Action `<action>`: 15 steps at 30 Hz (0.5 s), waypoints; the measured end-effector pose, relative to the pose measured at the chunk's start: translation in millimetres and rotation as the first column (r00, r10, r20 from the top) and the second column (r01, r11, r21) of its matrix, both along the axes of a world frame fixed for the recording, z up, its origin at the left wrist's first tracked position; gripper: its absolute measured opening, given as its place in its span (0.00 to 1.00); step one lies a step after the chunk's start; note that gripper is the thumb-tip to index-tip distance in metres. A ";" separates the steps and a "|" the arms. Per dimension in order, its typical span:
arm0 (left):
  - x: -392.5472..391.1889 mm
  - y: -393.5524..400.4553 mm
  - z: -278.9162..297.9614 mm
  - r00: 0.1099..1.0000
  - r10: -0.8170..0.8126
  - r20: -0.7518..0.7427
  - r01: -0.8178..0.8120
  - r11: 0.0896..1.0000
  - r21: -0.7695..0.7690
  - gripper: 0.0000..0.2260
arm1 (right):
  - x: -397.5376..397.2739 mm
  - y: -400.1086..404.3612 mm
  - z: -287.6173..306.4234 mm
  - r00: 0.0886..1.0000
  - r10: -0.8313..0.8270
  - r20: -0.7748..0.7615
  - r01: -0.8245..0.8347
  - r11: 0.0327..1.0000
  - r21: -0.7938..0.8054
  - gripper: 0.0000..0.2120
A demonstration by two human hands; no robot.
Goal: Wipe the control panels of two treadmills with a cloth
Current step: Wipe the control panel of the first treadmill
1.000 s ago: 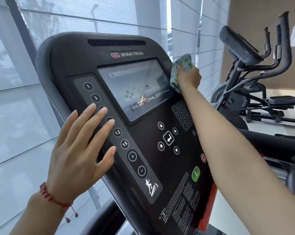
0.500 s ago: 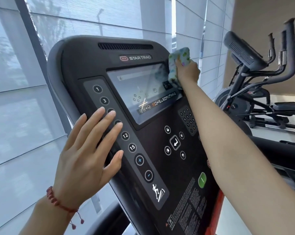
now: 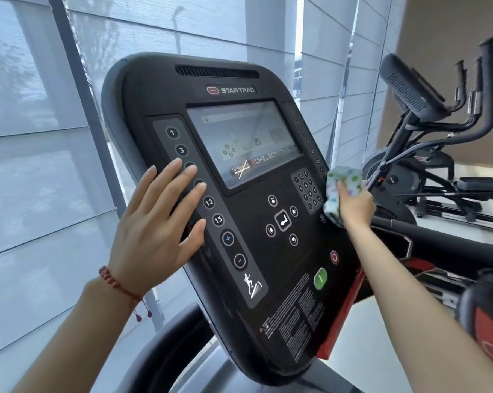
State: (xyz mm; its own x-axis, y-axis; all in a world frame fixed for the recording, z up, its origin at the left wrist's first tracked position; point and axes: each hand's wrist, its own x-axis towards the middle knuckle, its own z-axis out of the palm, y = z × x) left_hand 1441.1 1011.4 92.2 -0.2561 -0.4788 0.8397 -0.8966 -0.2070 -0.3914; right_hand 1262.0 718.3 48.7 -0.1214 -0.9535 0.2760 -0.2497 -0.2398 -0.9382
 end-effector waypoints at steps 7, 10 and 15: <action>-3.8 1.0 -0.2 0.999 0.050 -0.019 -0.050 0.998 0.038 0.20 | -16.3 18.2 -13.7 1.000 0.008 0.027 -0.010 0.997 0.074 0.21; -9.3 5.5 -0.5 0.997 0.064 -0.053 -0.062 0.998 0.029 0.19 | -19.0 33.8 -3.2 0.997 0.008 0.078 -0.012 0.999 0.048 0.20; -16.9 28.0 -1.2 0.988 0.085 -0.132 -0.083 0.996 0.018 0.20 | -9.2 77.4 27.0 0.974 0.184 0.136 -0.169 0.979 -0.112 0.15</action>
State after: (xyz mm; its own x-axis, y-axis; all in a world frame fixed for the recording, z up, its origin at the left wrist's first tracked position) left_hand 1424.2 1039.5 91.1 -0.1014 -0.5046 0.8574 -0.9205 -0.2793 -0.2732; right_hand 1252.7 795.7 75.7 0.0009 -0.9323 0.3618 -0.0584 -0.3612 -0.9306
